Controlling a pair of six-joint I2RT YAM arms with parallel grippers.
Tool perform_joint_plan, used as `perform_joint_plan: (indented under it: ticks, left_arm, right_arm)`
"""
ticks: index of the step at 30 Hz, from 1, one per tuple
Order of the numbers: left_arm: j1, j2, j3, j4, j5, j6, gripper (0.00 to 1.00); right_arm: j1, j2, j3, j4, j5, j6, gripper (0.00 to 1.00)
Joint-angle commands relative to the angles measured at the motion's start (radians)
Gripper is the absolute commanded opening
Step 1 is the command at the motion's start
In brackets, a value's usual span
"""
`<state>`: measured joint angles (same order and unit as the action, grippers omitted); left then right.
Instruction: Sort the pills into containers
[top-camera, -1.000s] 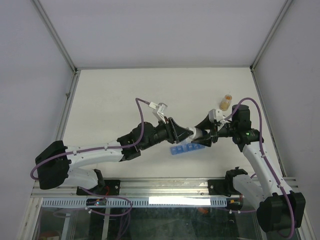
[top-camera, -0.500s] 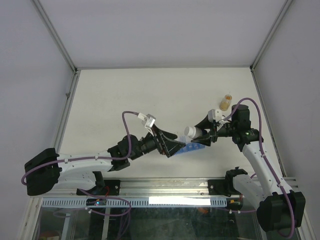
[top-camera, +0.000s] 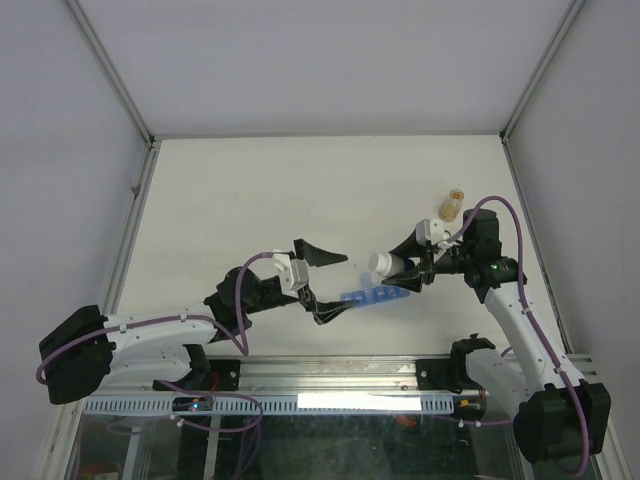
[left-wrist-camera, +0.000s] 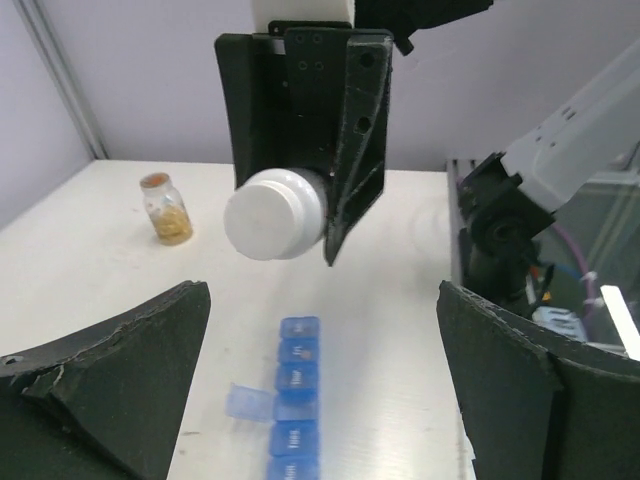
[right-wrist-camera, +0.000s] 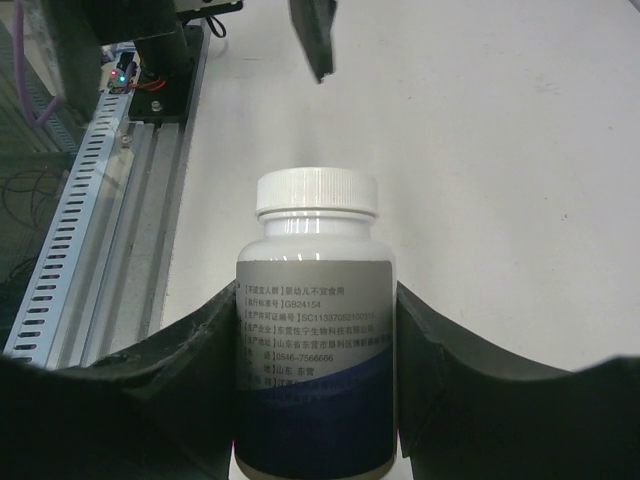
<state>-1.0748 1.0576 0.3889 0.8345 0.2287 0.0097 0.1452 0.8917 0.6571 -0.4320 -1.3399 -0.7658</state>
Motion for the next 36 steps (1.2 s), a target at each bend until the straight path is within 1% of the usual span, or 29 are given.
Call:
perform_joint_plan:
  ticks: [1,4,8,14,22,29,32,36]
  left_arm:
    - [0.102,0.066,0.098,0.037,0.207,0.141,0.99]
    - [0.179,0.132,0.144,0.102,0.305,0.029,0.99]
    - [0.195,0.187,0.188,0.118,0.338,0.009,0.99]
    - [0.206,0.227,0.226,0.089,0.441,0.087,0.99]
    - [0.215,0.262,0.278,0.003,0.443,0.157,0.99]
    - [0.216,0.311,0.358,-0.126,0.475,0.260,0.99]
    - [0.218,0.335,0.399,-0.175,0.478,0.275,0.95]
    - [0.219,0.363,0.429,-0.199,0.503,0.264,0.88]
  right_arm:
    - [-0.004,0.000,0.037,0.006,-0.010,-0.025,0.00]
    - [-0.004,0.005,0.038,0.002,-0.012,-0.030,0.00]
    - [-0.004,0.006,0.040,-0.004,-0.009,-0.035,0.00]
    - [-0.004,0.006,0.040,-0.005,-0.011,-0.038,0.00]
    - [-0.004,0.006,0.039,-0.008,-0.011,-0.041,0.00]
    - [-0.005,0.008,0.040,-0.008,-0.008,-0.043,0.00]
    - [-0.005,0.008,0.039,-0.009,-0.007,-0.042,0.00]
    - [-0.005,0.005,0.042,-0.010,-0.008,-0.043,0.00]
